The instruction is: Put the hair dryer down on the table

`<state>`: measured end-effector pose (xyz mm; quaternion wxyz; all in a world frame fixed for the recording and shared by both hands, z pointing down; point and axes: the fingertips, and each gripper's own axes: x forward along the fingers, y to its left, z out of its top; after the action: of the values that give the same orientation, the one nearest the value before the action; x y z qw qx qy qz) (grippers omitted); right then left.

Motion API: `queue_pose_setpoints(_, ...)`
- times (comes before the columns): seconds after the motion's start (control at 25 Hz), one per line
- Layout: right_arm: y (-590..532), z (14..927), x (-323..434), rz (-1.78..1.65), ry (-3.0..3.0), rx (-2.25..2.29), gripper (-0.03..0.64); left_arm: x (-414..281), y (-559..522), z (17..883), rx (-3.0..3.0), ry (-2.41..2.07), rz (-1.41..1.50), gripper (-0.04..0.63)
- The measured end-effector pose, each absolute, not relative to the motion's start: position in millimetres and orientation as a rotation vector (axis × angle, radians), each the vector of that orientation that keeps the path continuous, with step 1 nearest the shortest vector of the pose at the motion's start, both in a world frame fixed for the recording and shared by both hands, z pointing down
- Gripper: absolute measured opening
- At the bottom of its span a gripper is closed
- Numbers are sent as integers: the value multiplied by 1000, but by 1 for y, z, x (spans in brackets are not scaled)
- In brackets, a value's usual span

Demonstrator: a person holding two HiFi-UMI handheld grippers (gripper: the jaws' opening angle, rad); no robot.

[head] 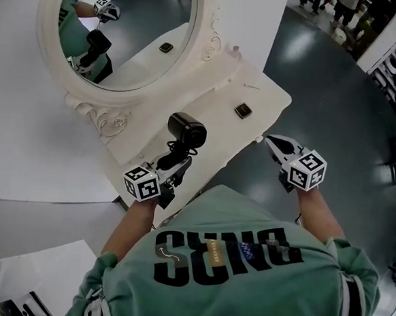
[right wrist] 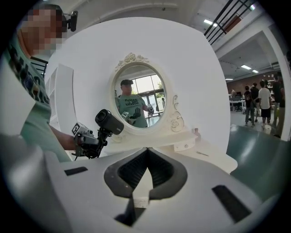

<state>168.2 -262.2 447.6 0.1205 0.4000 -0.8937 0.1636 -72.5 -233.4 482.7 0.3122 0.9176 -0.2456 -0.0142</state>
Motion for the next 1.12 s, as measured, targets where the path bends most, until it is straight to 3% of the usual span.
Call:
queue_pose_setpoints(0.24,-307,452,180,443,-2612,1118,-6,-45,-275,495,2386,-640,-23,186)
queue_pose_setpoints(1.12,-348,491,145,432,-2545,1126,-6,-53,-345,549,2424,-597,188,186)
